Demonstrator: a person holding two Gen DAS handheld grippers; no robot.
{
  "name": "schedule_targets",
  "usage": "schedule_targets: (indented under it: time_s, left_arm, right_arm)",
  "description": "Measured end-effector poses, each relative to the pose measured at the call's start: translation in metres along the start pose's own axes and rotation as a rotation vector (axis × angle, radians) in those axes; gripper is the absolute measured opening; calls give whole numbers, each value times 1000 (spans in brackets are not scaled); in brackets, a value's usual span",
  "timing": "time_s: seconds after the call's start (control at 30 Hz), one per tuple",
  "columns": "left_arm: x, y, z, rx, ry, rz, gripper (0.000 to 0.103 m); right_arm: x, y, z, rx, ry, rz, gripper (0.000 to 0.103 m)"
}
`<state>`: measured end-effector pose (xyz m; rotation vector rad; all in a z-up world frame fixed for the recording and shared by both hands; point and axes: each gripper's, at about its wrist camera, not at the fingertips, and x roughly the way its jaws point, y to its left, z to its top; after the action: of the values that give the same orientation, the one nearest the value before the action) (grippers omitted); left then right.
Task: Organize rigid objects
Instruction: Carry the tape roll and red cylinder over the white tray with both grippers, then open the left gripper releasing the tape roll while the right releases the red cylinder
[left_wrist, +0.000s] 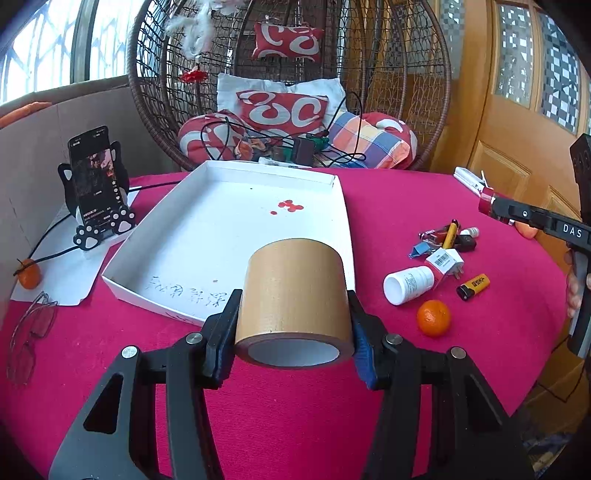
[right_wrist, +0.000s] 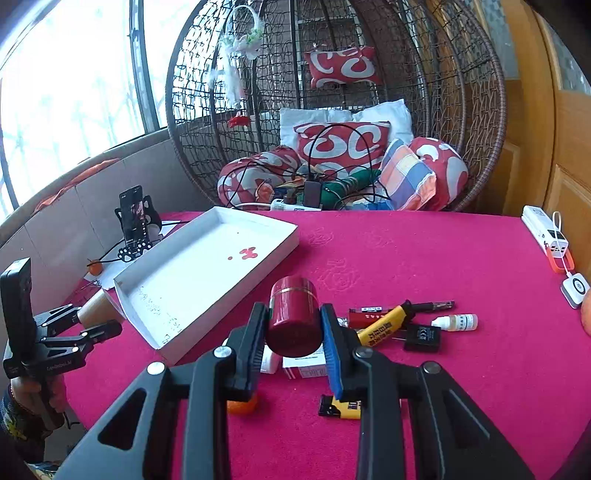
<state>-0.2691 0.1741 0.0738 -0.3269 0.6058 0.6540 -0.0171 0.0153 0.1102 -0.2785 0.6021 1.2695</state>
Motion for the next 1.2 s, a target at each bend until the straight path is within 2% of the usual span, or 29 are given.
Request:
schedule_targets:
  time_s: [0.17,0.3,0.4,0.53,0.6,0.73,0.87,1.0,1.07,1.2]
  left_arm:
    - [0,17,8,-40,-7,17,52]
    - [4,27,20,-38,-7,60,52]
    - [14,38,33,-84,11,57,52]
    - [33,51,52,-114,7,116,52]
    - [46,61,60,-142,15,123,52]
    - [77,78,75,-171,41,136,52]
    - [108,91,84,-212,105,123,52]
    - [120,98,81,-244,119,138,52]
    - [124,101,79,-271,121,134,52]
    - [126,100,81,-247,111,188,53]
  right_arm:
    - [13,21,7,-15,8,31,28]
    - [25,40,15,-43,25,69,28]
    - [35,53,26,-45,43,101,28]
    - [58,73,45,-35,74,160,28]
    - [69,84,49,-51,76,179,28]
    - [104,100,49,-54,126,194,28]
    - [144,112,41,-28,188,203,28]
    - [177,117,33,4,235,204,28]
    - [186,121,30,-2,235,186,28]
    - [192,122,28,-11,217,151,29]
